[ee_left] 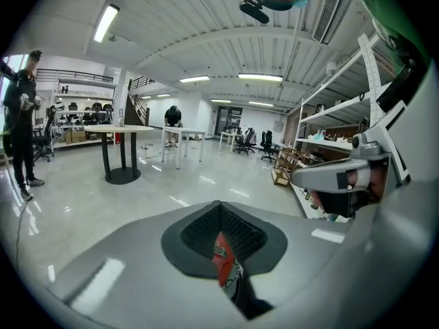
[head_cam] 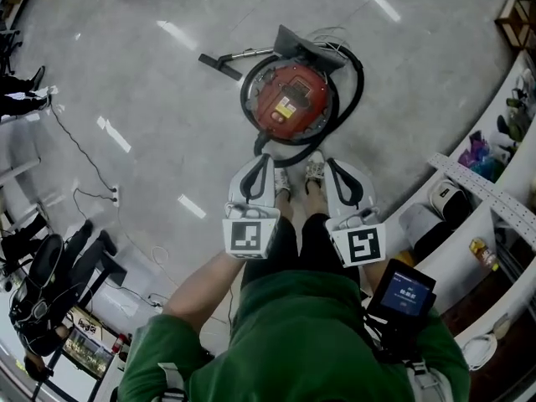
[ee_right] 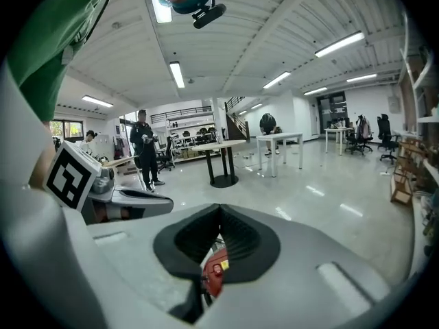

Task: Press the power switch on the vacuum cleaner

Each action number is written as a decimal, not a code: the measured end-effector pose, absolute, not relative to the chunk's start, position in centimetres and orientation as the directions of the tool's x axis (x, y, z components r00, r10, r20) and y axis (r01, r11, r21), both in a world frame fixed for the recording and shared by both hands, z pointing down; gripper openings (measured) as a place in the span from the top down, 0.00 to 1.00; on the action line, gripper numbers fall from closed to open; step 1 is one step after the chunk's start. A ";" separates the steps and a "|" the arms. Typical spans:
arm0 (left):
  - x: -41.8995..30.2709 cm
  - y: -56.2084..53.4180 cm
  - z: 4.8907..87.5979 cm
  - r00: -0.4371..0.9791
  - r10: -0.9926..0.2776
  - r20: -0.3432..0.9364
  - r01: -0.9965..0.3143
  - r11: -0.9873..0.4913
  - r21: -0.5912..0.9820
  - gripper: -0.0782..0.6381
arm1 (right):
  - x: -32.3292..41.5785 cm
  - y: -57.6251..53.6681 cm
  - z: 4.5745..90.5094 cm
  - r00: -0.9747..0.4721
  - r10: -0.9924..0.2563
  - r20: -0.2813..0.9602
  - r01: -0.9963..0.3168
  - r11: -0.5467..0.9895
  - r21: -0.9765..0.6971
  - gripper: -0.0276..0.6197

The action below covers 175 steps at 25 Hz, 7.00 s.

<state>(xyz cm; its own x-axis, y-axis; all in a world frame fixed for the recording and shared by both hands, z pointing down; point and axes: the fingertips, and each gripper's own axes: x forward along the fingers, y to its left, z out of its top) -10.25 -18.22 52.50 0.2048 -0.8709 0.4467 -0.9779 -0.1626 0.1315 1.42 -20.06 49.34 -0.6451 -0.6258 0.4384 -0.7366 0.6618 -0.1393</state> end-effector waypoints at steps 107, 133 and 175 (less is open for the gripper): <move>-8.0 -20.3 90.4 0.185 -0.577 0.795 -0.965 -0.261 0.036 0.88 | 6.9 -20.1 72.9 -0.616 -0.464 0.637 -0.723 0.654 -0.223 0.95; -9.0 -19.7 67.9 0.211 -0.769 0.603 -0.974 -0.217 0.064 0.88 | 8.0 -20.3 57.4 -0.597 -0.619 0.510 -0.759 0.642 -0.110 0.95; -6.1 -12.2 30.1 0.380 -0.923 0.065 -0.921 -0.372 0.113 0.88 | 6.7 -12.9 28.4 -0.608 -0.786 0.114 -0.791 0.612 -0.003 0.95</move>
